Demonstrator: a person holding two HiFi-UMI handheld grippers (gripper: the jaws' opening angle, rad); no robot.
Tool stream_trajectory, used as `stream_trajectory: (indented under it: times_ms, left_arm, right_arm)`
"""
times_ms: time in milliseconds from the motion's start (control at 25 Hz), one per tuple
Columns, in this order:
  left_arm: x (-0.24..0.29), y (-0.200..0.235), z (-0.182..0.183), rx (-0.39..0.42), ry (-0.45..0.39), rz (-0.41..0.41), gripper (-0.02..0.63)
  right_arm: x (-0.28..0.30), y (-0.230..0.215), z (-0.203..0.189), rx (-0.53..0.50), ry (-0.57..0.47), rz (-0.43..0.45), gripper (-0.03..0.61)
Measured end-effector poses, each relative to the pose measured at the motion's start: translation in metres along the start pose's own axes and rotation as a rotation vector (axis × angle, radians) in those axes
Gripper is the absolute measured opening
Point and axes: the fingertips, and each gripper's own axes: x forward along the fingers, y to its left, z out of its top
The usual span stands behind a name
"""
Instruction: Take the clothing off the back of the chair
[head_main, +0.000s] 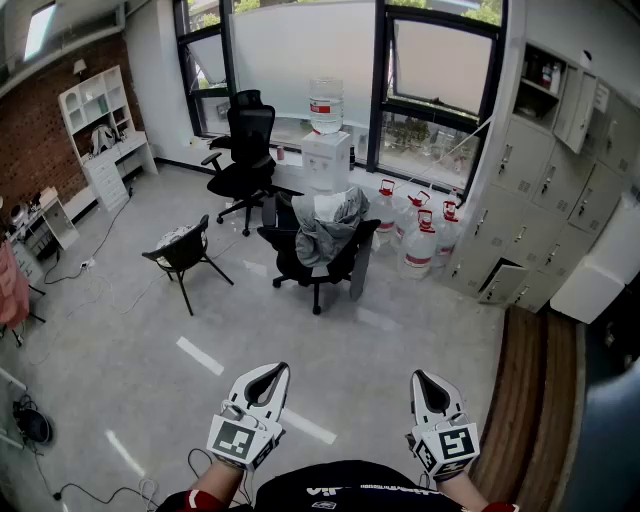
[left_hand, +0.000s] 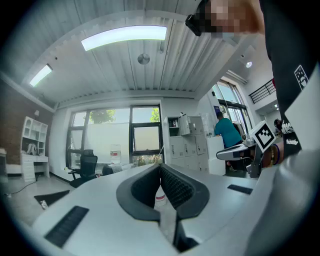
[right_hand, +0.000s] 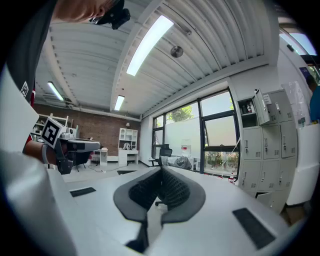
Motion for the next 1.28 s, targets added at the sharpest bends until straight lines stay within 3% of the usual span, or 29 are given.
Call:
stream_trajectory:
  times_ms: [200, 920, 1200, 1280]
  left_arm:
    - [-0.002, -0.006, -0.014, -0.004, 0.08, 0.005, 0.025]
    - [0.015, -0.043, -0.006, -0.017, 0.029, -0.014, 0.025]
    - [0.034, -0.085, -0.021, 0.011, 0.121, -0.046, 0.025]
    - [0.041, -0.095, -0.023, 0.037, 0.105, -0.053, 0.025]
  right_arm:
    - [-0.005, 0.0, -0.007, 0.0, 0.006, 0.013, 0.011]
    - [-0.019, -0.025, -0.003, 0.045, -0.029, 0.052, 0.014]
    - [-0.032, -0.054, -0.024, 0.052, -0.01, 0.076, 0.014]
    - [-0.03, -0.063, -0.034, 0.07, 0.0, 0.082, 0.012]
